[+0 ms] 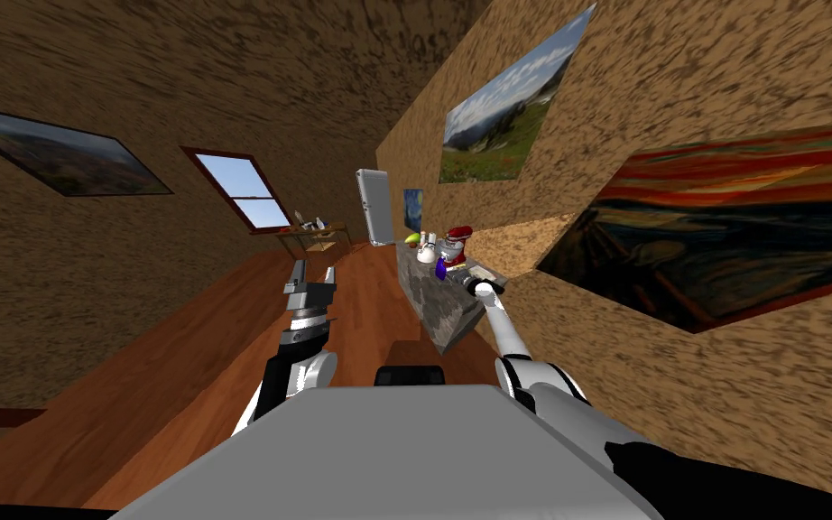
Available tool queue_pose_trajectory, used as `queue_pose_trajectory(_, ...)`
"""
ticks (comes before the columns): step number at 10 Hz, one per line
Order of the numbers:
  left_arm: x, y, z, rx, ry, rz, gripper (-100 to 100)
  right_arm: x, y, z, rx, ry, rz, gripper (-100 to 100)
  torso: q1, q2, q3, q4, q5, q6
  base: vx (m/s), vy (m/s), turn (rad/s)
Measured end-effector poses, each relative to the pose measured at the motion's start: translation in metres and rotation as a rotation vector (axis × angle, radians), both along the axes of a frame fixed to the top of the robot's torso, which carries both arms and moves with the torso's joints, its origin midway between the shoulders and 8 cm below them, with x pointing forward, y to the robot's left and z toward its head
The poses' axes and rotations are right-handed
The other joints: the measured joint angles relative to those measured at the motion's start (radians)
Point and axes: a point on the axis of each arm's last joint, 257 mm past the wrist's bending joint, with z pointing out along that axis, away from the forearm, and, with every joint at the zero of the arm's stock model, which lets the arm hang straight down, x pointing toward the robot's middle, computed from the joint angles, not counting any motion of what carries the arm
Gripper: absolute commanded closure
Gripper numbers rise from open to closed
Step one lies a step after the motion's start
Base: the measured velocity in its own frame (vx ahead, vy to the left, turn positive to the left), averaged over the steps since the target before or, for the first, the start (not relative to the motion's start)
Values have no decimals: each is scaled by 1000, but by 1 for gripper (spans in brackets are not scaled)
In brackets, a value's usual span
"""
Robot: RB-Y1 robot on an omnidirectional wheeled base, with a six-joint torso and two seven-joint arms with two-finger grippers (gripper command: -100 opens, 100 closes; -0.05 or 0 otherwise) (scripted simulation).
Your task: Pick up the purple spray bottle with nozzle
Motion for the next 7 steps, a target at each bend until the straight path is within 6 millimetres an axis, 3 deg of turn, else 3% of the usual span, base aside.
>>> queue_pose_trajectory(7,0,0,0,0,0,0,0,13,13,-3,166,108,65,-100,1,-2,-1,0,0,0,57,-22,86)
